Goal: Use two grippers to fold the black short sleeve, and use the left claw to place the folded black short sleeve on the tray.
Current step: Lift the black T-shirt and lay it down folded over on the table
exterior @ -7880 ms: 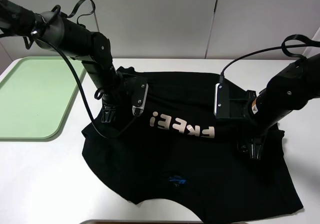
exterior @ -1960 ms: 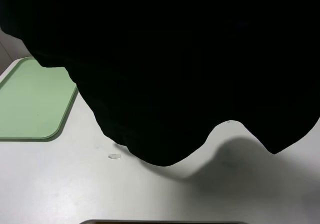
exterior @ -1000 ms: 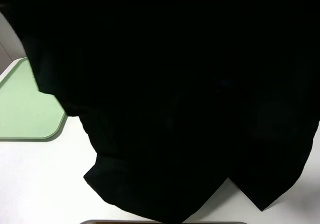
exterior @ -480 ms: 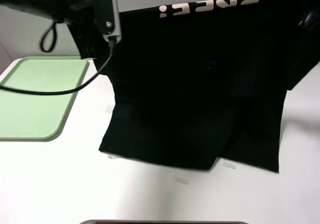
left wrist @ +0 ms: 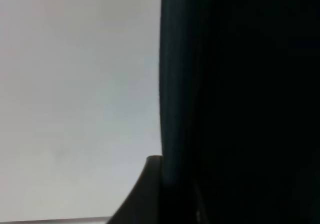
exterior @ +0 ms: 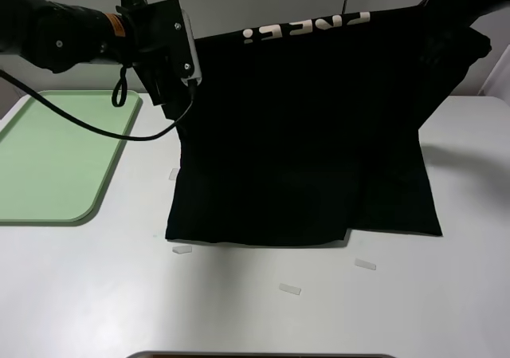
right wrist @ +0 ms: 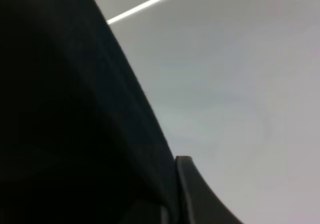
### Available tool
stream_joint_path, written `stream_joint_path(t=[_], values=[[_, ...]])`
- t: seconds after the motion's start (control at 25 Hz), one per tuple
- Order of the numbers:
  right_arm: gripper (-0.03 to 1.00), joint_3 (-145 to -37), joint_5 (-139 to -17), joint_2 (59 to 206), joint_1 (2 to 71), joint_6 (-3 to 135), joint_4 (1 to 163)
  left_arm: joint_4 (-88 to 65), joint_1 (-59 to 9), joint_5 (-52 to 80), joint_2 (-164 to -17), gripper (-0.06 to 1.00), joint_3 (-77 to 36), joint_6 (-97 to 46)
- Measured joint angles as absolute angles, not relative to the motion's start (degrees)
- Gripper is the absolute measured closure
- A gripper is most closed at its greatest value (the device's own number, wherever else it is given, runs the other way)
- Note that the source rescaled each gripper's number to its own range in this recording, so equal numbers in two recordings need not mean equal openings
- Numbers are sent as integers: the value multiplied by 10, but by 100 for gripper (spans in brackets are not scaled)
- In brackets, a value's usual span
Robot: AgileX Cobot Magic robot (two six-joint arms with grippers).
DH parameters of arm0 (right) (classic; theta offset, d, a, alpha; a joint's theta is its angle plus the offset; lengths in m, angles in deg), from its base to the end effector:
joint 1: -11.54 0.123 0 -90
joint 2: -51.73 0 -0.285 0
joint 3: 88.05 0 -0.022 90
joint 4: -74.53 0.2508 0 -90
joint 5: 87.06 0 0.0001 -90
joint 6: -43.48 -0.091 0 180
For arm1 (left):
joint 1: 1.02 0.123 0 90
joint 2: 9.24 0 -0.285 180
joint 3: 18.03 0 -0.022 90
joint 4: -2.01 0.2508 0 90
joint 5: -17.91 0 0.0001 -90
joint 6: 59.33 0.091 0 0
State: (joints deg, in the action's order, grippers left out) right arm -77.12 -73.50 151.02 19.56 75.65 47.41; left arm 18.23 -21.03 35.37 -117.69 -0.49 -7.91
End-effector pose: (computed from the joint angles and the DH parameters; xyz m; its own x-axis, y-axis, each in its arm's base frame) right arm 0.3631 0.0413 0.2898 -0.2336 -0.8903 -0.3909 -0.4779 0.4552 -0.7512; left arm 0.3654 -0.1412 0.2339 0.2611 0.8806 -0.3954 0.4469 0.2528 0.8581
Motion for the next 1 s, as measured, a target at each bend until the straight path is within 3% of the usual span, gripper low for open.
stream_joint_path(t=[0.4,0.8,1.0], values=[[97,-772,-771,1541,192,756,467,188,-201,380,-1207,93,-12,-137],[97,-772,-498,1540,192,756,611,178,-282,179,-1207,93,-13,-225],[97,-772,-421,1539,192,756,647,168,-308,90,-1207,93,-14,-228]])
